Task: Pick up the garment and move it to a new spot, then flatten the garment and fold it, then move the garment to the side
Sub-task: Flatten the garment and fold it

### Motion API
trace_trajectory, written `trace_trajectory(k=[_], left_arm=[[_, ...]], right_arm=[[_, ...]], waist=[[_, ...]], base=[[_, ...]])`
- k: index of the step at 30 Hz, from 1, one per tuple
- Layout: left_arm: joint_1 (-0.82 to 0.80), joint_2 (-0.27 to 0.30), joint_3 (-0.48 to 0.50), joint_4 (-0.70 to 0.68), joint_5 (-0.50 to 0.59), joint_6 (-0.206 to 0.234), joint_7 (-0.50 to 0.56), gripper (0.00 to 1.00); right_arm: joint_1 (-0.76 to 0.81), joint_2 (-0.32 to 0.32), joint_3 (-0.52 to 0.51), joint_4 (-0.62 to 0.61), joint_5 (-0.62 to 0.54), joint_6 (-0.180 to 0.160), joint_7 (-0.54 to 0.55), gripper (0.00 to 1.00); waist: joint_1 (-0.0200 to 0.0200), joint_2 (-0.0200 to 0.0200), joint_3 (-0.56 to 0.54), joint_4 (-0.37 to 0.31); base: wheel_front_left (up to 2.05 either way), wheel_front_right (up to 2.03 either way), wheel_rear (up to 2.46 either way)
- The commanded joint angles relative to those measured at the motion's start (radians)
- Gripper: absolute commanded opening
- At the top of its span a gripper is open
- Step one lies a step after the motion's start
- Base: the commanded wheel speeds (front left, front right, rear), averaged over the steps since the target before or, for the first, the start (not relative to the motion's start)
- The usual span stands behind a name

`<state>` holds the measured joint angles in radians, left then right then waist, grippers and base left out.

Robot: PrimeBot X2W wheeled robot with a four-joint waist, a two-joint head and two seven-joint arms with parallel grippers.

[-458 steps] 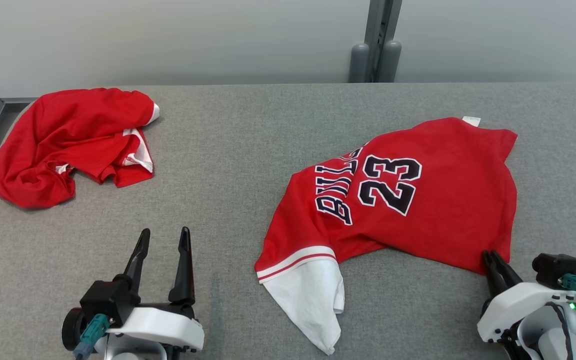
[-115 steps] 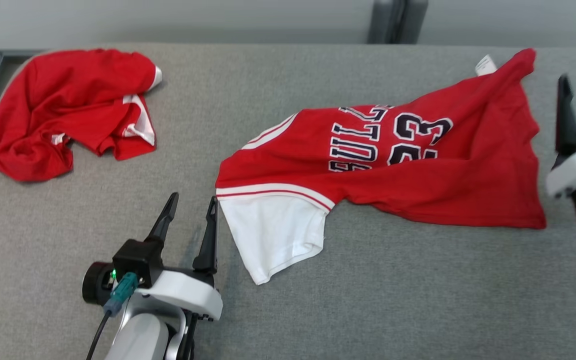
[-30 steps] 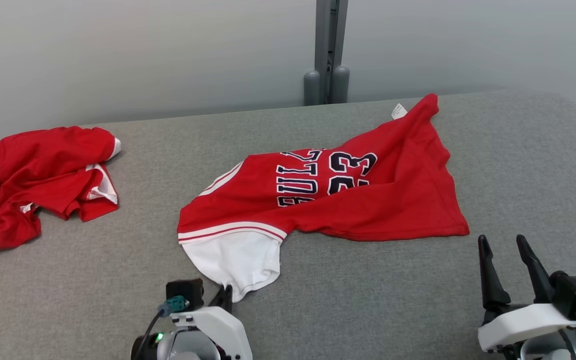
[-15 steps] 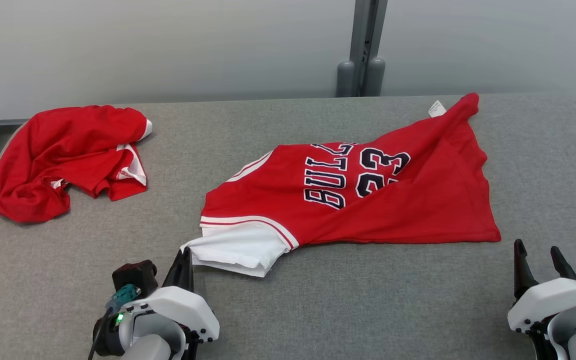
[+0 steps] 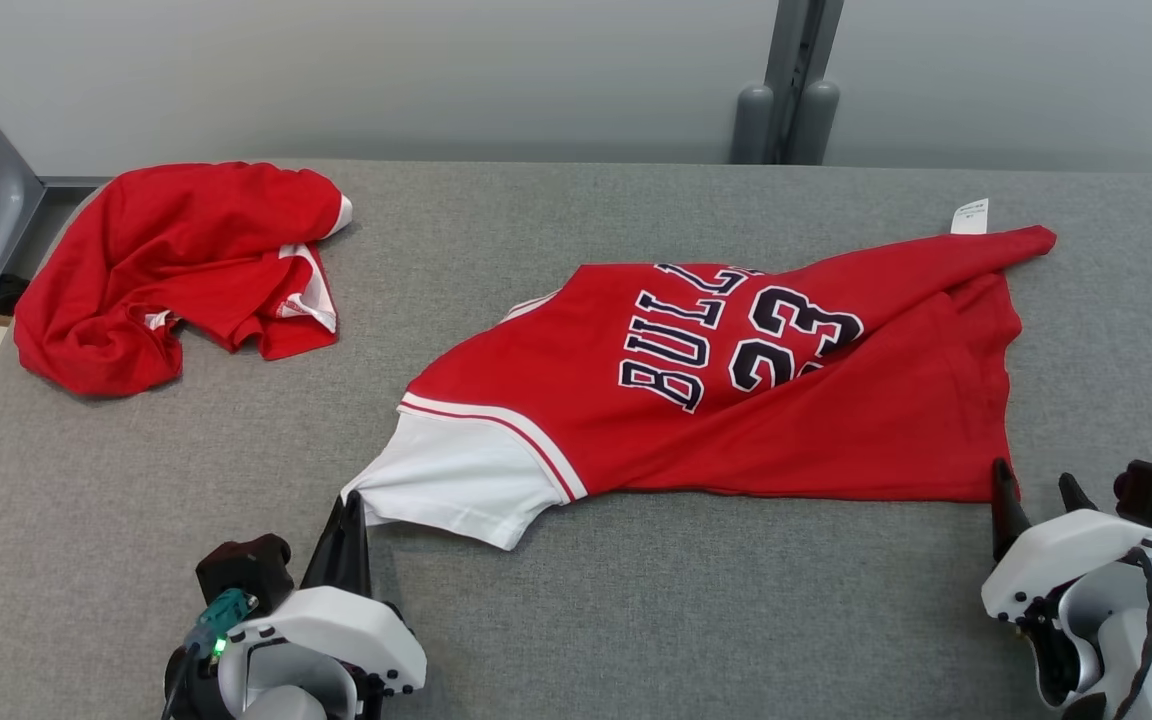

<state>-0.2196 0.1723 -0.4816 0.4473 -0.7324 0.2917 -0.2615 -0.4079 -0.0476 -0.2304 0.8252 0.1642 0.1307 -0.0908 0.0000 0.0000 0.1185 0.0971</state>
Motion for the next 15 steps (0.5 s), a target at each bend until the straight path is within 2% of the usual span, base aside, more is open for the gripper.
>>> trace_trajectory(k=[1,8,10,12,15], left_arm=[[0.007,0.002,0.001,-0.005,0.002,0.007,-0.004,0.00],[0.003,-0.003,-0.006,-0.010,-0.001,0.006,-0.004,0.00],[0.003,0.000,-0.003,-0.010,-0.003,0.004,-0.004,0.00],[0.001,0.001,-0.001,-0.012,-0.003,0.005,-0.004,0.00],[-0.001,0.001,0.004,-0.017,-0.001,0.002,-0.004,0.00]], right_arm=[[-0.023,-0.006,0.006,0.024,-0.007,0.000,-0.004,1.00],[-0.084,-0.005,0.009,0.158,-0.037,0.000,0.032,1.00],[-0.095,-0.004,0.010,0.193,-0.042,0.000,0.039,0.86],[-0.109,-0.002,0.014,0.222,-0.041,0.000,0.038,0.55],[-0.125,-0.002,0.017,0.258,-0.046,0.000,0.031,0.32]], waist=[[0.0000,0.0000,0.004,0.005],[0.0000,0.0000,0.011,0.016],[0.0000,0.0000,0.012,0.017],[0.0000,0.0000,0.013,0.018],[0.0000,0.0000,0.013,0.019]], base=[[0.00,0.00,0.00],[0.00,0.00,0.00],[0.00,0.00,0.00],[0.00,0.00,0.00],[0.00,0.00,0.00]])
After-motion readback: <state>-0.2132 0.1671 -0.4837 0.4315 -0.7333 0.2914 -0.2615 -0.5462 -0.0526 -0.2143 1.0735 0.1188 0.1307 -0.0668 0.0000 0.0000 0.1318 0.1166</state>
